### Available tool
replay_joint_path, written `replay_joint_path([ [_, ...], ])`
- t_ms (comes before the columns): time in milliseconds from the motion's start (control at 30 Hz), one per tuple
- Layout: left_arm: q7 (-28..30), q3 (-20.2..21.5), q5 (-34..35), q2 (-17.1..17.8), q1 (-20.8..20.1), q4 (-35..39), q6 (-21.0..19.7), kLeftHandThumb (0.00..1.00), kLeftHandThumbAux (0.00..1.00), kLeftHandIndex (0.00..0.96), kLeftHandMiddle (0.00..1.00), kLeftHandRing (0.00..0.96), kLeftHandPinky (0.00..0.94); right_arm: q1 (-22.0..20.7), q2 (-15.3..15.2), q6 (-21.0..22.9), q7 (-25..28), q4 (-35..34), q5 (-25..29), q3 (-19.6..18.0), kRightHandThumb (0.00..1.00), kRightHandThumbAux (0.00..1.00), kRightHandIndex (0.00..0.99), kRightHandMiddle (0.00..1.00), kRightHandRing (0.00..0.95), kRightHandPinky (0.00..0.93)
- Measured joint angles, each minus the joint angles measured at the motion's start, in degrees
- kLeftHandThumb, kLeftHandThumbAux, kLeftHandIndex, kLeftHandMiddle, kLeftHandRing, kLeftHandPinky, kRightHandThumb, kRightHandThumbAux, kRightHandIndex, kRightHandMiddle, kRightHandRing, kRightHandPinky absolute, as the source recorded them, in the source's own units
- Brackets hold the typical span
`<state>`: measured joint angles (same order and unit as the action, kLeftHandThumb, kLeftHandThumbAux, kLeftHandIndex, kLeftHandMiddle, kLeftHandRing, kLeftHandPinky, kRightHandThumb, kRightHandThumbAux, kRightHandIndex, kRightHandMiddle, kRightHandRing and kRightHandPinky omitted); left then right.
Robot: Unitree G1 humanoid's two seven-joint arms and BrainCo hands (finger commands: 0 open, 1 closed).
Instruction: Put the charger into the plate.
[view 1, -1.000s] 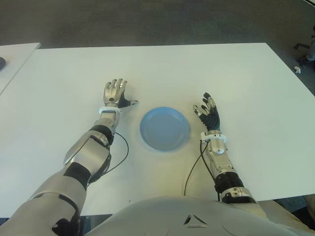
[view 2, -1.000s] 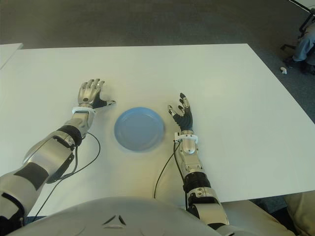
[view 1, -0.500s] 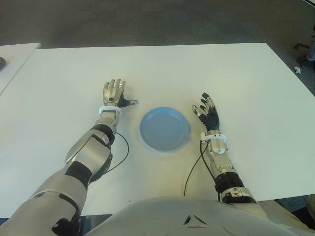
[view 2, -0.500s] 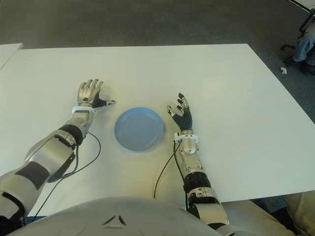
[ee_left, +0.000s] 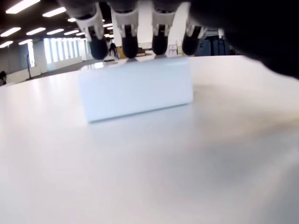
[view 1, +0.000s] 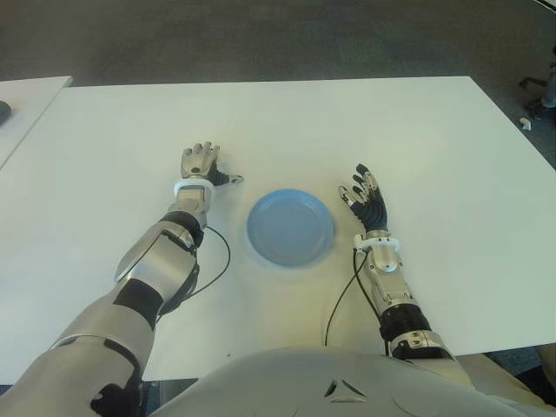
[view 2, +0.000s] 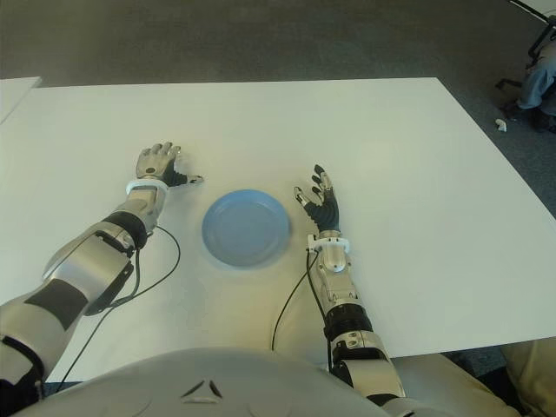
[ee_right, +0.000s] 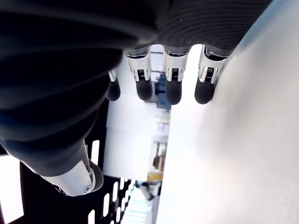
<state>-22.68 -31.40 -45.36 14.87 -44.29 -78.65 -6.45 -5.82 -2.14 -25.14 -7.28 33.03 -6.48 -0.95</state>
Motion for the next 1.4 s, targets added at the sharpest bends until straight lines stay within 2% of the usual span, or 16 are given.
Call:
replay_joint_path([
  [233,1.5,1.1,0.9,-0.1,0.0,0.5,-0.1,0.000,0.356,0.000,0.000,0.000,0.000,0.0,0.0,0.0,0.1,0.0,0.0,0.0,0.284,0.707,0.077,0.098,0.102,0.141],
  [533,2.7,1.9,1.7,0.4,0.3,1.3,1.9,0.000,0.380,0.000,0.000,0.000,0.000,0.0,0.0,0.0,0.2,0.0,0.0,0.0,0.237,0.741,0.074,0.113,0.116,0.152],
  [1100,3.1,3.3,2.8,2.4,1.6,2.2,6.8,0.000,0.395,0.000,0.000,0.000,0.000,1.8,0.0,1.5,0.0,-2.8,-0.2,0.0,0.142,0.786,0.065,0.103,0.108,0.145],
  [1400,1.4,3.4,2.8,4.4,4.5,3.5,10.6,0.000,0.401,0.000,0.000,0.000,0.000,3.4,0.3,2.3,0.0,-4.9,-0.2,0.3,0.128,0.793,0.058,0.094,0.104,0.149],
])
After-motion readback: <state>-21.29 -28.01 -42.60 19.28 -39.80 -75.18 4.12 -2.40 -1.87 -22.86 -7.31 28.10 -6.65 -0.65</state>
